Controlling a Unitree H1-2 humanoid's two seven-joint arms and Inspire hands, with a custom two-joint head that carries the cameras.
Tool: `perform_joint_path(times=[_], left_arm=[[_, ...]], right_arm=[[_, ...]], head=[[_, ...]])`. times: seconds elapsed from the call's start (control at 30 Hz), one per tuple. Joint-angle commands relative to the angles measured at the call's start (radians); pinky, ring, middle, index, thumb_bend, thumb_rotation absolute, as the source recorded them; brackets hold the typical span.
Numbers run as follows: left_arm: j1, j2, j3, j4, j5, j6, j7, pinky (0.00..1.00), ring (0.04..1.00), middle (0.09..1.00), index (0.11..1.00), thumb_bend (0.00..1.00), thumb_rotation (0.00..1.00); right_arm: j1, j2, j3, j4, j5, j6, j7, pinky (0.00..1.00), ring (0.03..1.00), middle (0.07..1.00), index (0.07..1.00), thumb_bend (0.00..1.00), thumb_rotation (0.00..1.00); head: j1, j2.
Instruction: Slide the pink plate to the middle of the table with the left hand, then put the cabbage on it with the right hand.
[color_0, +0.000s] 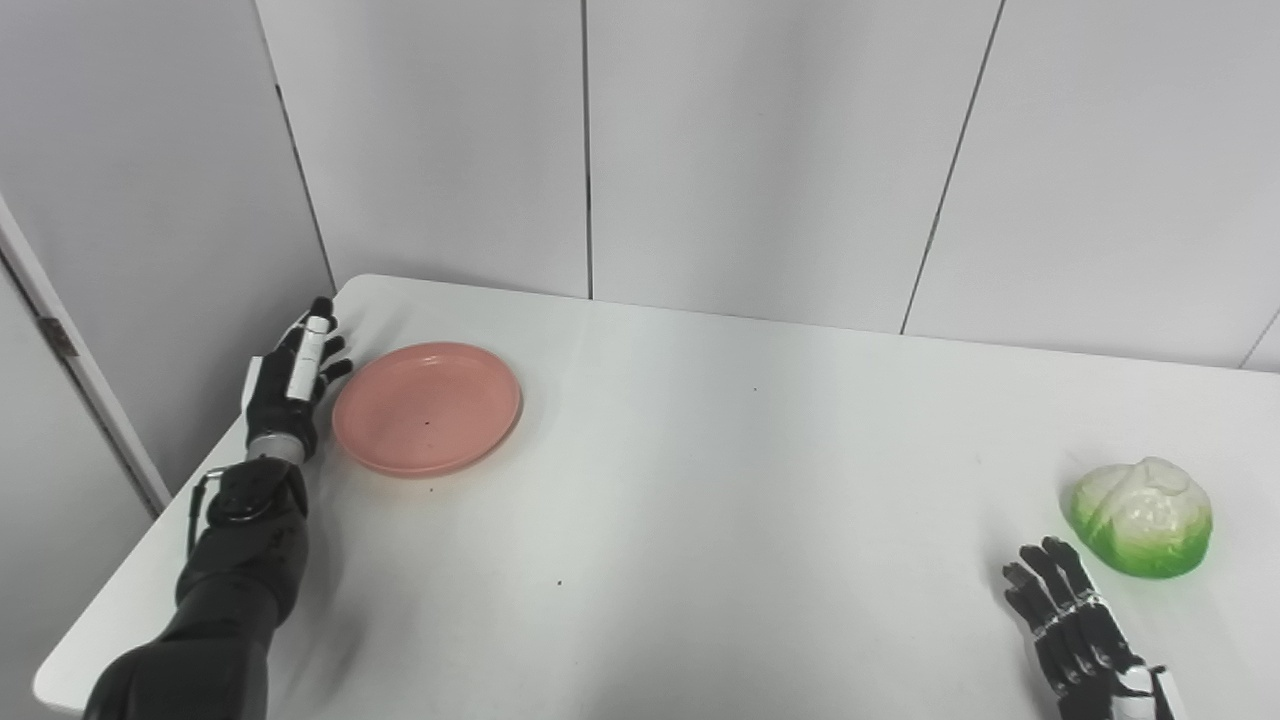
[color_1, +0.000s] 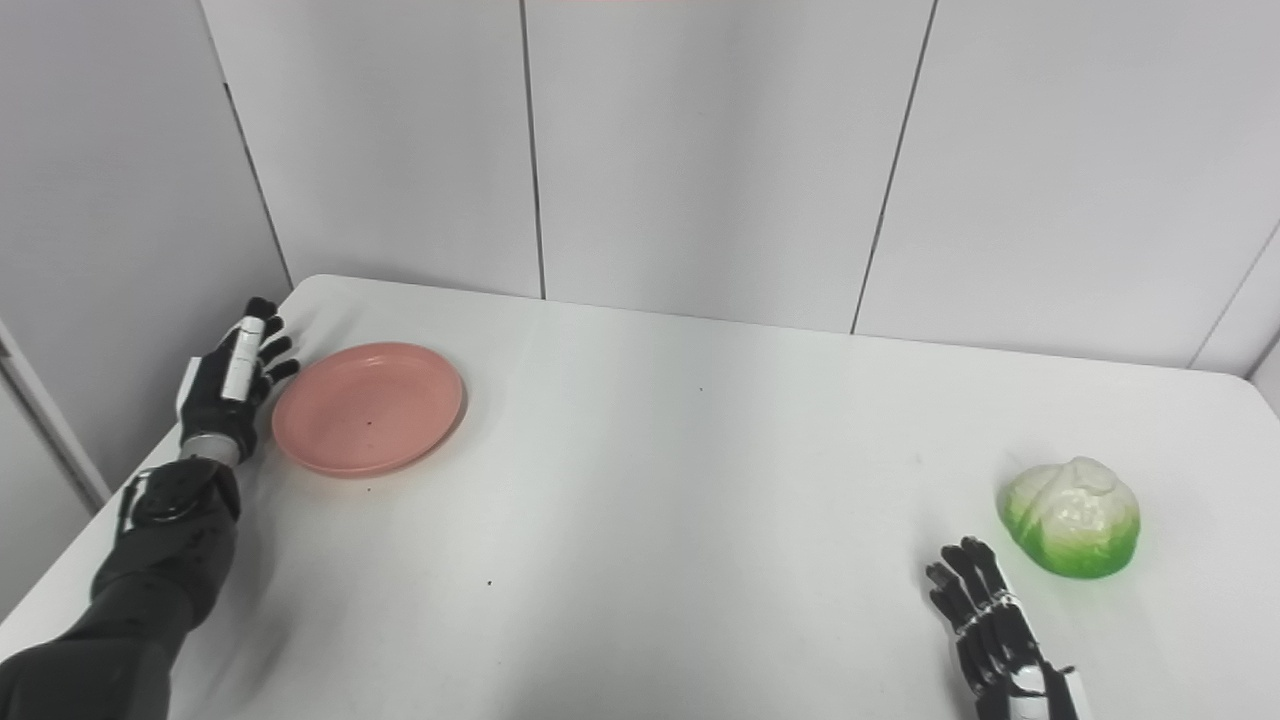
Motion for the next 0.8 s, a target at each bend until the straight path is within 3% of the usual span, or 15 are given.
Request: perform_joint_path(times=[0.0, 0.17, 0.33, 0.57, 0.67, 0.77], left_arm=[[-0.032, -0.02, -0.013, -0.029, -0.016, -0.009, -0.046, 0.84, 0.901, 0.919, 0.859, 0.9, 0.84], [-0.022, -0.047, -0.011, -0.06, -0.042, 0.005, -0.07, 0.89, 0.912, 0.916, 0.857, 0.88, 0.82], [-0.001, -0.076, -0.005, -0.103, -0.072, 0.032, -0.092, 0.88, 0.913, 0.917, 0.864, 0.94, 0.79], [0.034, -0.092, -0.02, -0.14, -0.063, 0.047, -0.086, 0.86, 0.915, 0.917, 0.865, 0.87, 0.82], [0.038, -0.096, -0.025, -0.136, -0.062, 0.035, -0.096, 0.8, 0.894, 0.905, 0.848, 0.98, 0.79], [0.048, -0.1, -0.044, -0.152, -0.044, 0.03, -0.092, 0.76, 0.883, 0.895, 0.843, 1.0, 0.81]], right_arm=[[0.024, -0.004, 0.005, 0.024, -0.011, 0.072, -0.014, 0.94, 0.901, 0.923, 0.925, 0.93, 0.99], [0.024, 0.0, 0.008, 0.016, -0.017, 0.08, -0.018, 0.94, 0.901, 0.924, 0.925, 0.93, 0.99], [0.026, 0.002, 0.013, 0.002, -0.015, 0.093, -0.021, 0.95, 0.912, 0.93, 0.929, 0.92, 0.99], [0.024, 0.001, 0.018, -0.001, -0.02, 0.096, -0.031, 0.95, 0.908, 0.926, 0.928, 0.93, 0.99], [0.023, 0.002, 0.019, 0.001, -0.013, 0.1, -0.032, 0.95, 0.907, 0.924, 0.924, 0.93, 0.98], [0.023, 0.004, 0.021, 0.002, -0.015, 0.1, -0.034, 0.95, 0.904, 0.921, 0.923, 0.93, 0.98]], head=[[-0.001, 0.002], [-0.006, 0.007], [-0.009, 0.009], [-0.013, 0.012], [-0.013, 0.012], [-0.013, 0.012]])
